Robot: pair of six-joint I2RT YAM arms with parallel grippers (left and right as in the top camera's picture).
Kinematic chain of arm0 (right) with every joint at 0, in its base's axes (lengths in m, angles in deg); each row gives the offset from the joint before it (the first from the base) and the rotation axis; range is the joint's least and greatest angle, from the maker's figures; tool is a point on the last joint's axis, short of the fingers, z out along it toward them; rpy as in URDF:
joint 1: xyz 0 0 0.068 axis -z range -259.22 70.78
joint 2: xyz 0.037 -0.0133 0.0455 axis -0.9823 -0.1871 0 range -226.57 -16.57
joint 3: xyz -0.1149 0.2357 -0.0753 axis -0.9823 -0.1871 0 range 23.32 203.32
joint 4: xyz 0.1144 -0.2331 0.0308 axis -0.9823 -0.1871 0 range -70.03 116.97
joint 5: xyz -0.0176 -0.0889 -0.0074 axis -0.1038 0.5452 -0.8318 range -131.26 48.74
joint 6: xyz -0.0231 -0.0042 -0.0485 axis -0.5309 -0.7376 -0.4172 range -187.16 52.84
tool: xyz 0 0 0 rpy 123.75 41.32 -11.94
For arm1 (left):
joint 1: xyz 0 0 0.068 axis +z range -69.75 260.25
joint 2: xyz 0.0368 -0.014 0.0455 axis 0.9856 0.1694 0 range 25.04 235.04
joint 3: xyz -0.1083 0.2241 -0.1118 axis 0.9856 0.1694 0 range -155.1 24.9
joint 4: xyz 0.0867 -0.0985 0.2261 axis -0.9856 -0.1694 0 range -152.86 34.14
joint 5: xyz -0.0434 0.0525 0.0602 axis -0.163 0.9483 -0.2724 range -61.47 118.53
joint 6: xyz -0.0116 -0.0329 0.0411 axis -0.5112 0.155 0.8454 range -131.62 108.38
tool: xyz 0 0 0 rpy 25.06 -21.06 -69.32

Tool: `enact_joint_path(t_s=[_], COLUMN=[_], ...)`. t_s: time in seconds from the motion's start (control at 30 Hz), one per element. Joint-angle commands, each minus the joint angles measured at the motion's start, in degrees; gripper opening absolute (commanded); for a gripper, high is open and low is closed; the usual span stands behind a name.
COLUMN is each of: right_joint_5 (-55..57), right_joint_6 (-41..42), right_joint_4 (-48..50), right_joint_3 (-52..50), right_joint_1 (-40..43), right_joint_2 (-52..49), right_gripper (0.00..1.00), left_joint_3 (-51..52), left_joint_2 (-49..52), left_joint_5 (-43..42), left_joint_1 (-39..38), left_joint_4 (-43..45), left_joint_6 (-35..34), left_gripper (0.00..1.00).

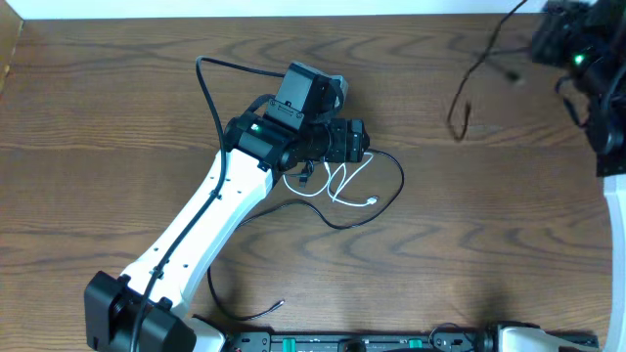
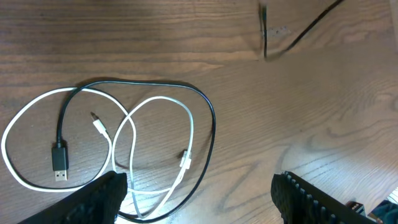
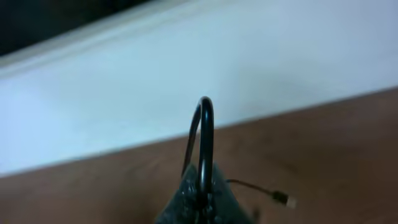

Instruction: Untangle cables

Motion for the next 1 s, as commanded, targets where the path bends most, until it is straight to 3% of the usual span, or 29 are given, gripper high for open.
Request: enact_joint_path(t_s=[0.0, 0.3, 0.43, 0.8, 0.83, 0.9, 0.93, 0.97], right_joint_5=[12.4, 16.3, 9.4, 7.9, 7.9, 7.9, 7.9, 7.9], right_joint_6=[-6.0, -11.1, -11.1, -11.1, -11.1, -11.1, -11.0, -11.0], right_joint_4=[3.2, 11.4, 17.5, 38.3, 39.4, 39.6, 39.3, 38.5], right_joint_3=[1.4, 1.4, 1.4, 1.4, 1.4, 1.4, 1.4, 1.4], right_joint_1=[2.3, 13.9, 22.1, 24.8, 24.8, 24.9, 24.9, 24.9], right_joint_2=[-0.1, -7.4, -18.8, -37.9, -39.5, -40.8, -41.6, -42.0], right_gripper=[0.01, 0.01, 0.01, 0.04, 0.13, 0.44, 0.71, 0.91], left_joint_3=[-0.5, -0.5, -0.5, -0.5, -0.5, -0.5, -0.5, -0.5], left_joint_2=[0.5, 0.5, 0.5, 0.5, 0.5, 0.5, 0.5, 0.5], left_joint_5=[0.8, 0.8, 0.8, 0.8, 0.8, 0.8, 0.8, 0.8], left_joint_1=[-0.1, -0.1, -0.1, -0.1, -0.1, -0.1, -0.1, -0.1], left_joint_4=[0.1, 0.1, 0.4, 1.9, 1.9, 1.9, 1.9, 1.9], left_joint_6=[0.4, 0.4, 0.4, 0.4, 0.4, 0.4, 0.4, 0.4], left_gripper=[0.79, 0.79, 0.79, 0.8, 0.79, 0.79, 0.79, 0.79])
